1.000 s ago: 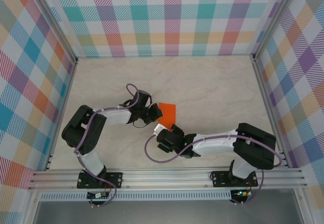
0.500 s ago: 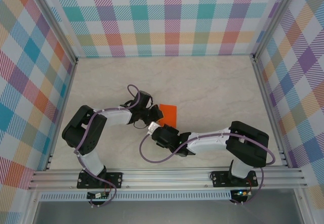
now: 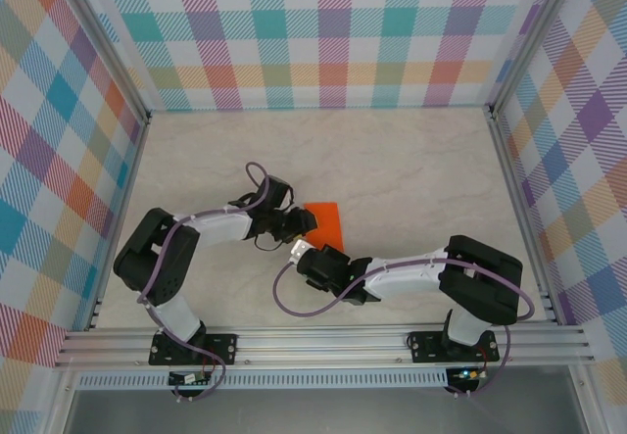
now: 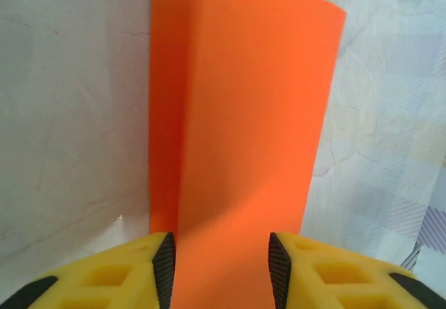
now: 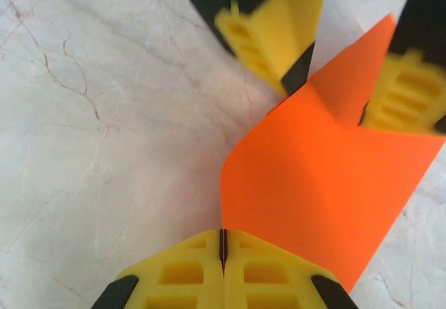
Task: Fold a paper plane with a square sheet of paper (fold left side to right side)
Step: Third fold the triangle at the center of the table.
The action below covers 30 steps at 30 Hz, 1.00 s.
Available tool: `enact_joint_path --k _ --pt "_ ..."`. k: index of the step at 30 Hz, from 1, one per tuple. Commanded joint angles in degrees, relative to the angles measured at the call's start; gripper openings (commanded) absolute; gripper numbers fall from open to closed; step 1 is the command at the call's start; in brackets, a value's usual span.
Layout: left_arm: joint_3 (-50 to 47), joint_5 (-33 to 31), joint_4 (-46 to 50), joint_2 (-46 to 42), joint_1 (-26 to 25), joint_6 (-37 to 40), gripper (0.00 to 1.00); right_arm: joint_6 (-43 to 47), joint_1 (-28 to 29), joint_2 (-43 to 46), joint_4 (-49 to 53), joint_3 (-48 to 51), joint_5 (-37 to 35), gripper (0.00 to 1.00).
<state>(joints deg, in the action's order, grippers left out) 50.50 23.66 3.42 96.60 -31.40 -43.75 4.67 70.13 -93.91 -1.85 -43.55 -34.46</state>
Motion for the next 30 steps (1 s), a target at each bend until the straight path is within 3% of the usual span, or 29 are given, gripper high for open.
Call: enact_joint_path --k 1,5,8,12,18,30 --pt "1.8 -0.3 7.6 -4.6 2.0 5.3 0.49 -2.7 -0.4 1.0 0.7 0.5 2.4 0.00" --pt "2.8 0.1 14.2 -7.6 4.3 8.8 0.53 -4.0 -1.5 2.0 0.4 0.8 3.9 0.00" --pt "5.2 2.7 14.3 -7.3 4.6 10.5 0.48 -4.4 -2.0 2.4 0.6 0.8 4.6 0.00" --pt "11.5 7.8 13.2 -0.9 3.5 12.4 0.33 -5.1 -2.8 2.8 1.2 1.0 5.8 0.00" --pt "21.9 10.3 14.4 11.6 0.6 14.9 0.22 -6.3 -3.8 2.7 1.8 1.1 7.7 0.00" --pt "33.6 8.1 18.7 26.8 -1.2 17.0 0.15 -8.5 -6.7 3.2 2.3 0.8 15.4 0.00"
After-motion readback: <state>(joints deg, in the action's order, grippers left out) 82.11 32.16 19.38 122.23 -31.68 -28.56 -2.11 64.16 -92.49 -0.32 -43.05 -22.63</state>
